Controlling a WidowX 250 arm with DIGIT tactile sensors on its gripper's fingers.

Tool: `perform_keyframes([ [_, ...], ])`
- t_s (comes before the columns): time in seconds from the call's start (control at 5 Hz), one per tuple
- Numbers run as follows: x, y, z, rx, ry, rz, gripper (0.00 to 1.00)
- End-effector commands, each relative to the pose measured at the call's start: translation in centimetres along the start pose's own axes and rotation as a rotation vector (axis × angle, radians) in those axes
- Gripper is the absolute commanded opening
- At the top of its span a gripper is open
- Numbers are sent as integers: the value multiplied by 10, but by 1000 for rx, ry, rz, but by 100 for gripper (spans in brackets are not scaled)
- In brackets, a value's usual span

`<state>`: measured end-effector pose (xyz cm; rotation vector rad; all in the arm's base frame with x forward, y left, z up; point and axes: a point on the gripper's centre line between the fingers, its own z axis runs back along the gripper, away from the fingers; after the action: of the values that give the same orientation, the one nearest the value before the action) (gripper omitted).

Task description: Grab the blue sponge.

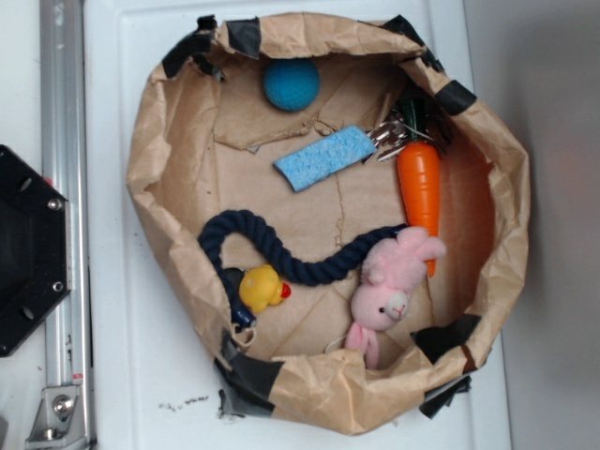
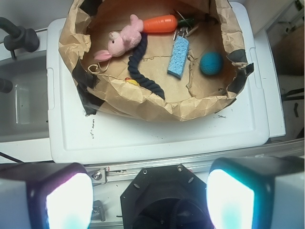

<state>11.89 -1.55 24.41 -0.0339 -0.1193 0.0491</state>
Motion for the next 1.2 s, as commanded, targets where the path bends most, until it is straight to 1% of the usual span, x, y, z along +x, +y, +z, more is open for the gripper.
perform_keyframes([
  [0.0,0,0,0,0,0,0,100],
  [0.2,46,22,-42,2,66,205,100],
  [0.4,93,42,-78,-42,71,227,100],
  [0.6,115,52,-106,-24,-74,287,100],
  [0.8,130,47,-145,55,-81,326,100],
  [1.0,126,52,-179,115,-24,333,100],
])
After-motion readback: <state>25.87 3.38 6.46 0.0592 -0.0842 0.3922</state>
